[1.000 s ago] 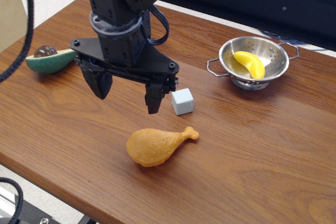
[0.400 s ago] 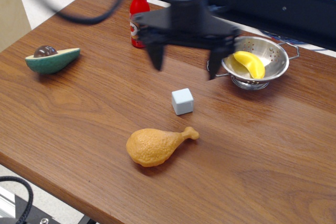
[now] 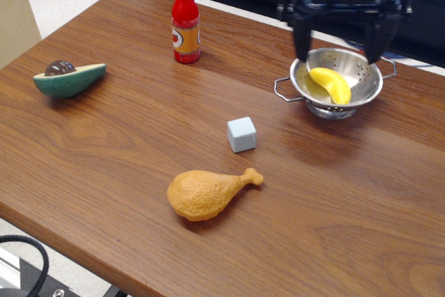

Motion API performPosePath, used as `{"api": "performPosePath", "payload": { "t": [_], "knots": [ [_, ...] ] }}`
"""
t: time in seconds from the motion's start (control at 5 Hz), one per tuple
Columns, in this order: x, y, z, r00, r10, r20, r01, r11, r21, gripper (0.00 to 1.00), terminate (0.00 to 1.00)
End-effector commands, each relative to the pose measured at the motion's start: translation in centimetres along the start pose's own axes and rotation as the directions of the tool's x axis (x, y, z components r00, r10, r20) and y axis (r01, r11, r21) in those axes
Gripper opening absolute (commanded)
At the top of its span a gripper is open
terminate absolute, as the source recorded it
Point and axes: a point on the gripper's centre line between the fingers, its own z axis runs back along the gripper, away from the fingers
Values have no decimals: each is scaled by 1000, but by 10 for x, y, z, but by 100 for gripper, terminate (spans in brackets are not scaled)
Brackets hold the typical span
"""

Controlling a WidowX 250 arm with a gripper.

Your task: Take banana out of colander

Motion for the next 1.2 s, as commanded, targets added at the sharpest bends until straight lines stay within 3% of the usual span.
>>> {"api": "performPosePath", "payload": {
  "t": [0.0, 0.2, 1.0],
  "knots": [
    [41, -12, -17, 993, 77, 91, -79, 997, 16, 100, 0],
    [48, -8, -37, 993, 81, 82, -86, 995, 52, 100, 0],
    [51, -17, -65, 987, 140, 76, -142, 989, 28, 100, 0]
  ]
}}
